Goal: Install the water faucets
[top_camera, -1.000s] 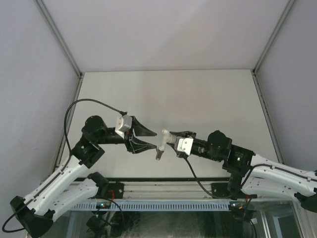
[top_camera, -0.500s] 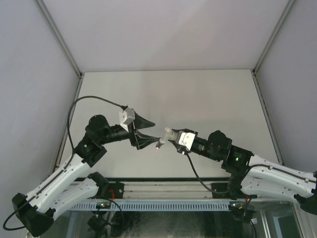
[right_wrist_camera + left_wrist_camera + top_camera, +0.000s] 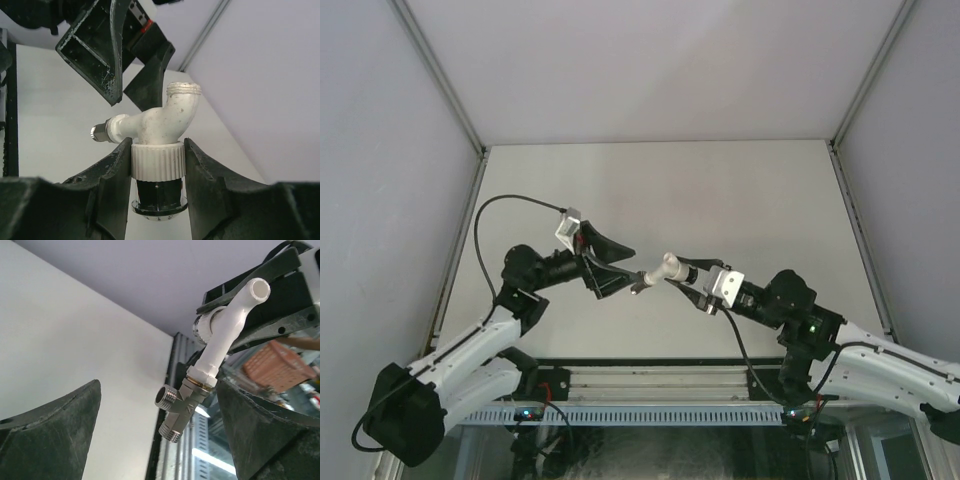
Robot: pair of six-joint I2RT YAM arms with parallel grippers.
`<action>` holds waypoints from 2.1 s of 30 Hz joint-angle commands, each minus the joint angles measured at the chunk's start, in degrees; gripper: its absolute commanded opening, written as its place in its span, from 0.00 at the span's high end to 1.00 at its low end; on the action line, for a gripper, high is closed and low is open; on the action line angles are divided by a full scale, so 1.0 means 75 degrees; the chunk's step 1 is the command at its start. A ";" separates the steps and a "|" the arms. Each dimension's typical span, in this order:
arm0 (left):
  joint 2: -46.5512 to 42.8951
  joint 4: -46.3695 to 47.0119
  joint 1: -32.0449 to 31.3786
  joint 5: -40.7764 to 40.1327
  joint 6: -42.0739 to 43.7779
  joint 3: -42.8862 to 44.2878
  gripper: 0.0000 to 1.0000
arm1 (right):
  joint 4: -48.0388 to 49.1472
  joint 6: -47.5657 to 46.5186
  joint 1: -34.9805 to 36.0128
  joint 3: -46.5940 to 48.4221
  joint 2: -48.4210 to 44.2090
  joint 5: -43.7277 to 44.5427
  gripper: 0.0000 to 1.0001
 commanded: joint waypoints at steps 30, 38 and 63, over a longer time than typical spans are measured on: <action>0.1353 0.5899 -0.0359 0.2008 -0.4206 0.0477 0.58 | 0.2150 -0.0371 -0.0028 -0.0133 -0.0370 -0.0858 1.00; 0.1262 0.5911 -0.0359 0.2047 -0.3976 0.0534 0.99 | 0.1623 -0.0113 -0.0028 -0.0159 -0.0478 -0.0987 1.00; 0.1214 0.5648 -0.0359 0.2739 -0.3730 0.0908 1.00 | -0.0173 0.0332 -0.0186 0.0573 -0.0277 -0.1811 0.49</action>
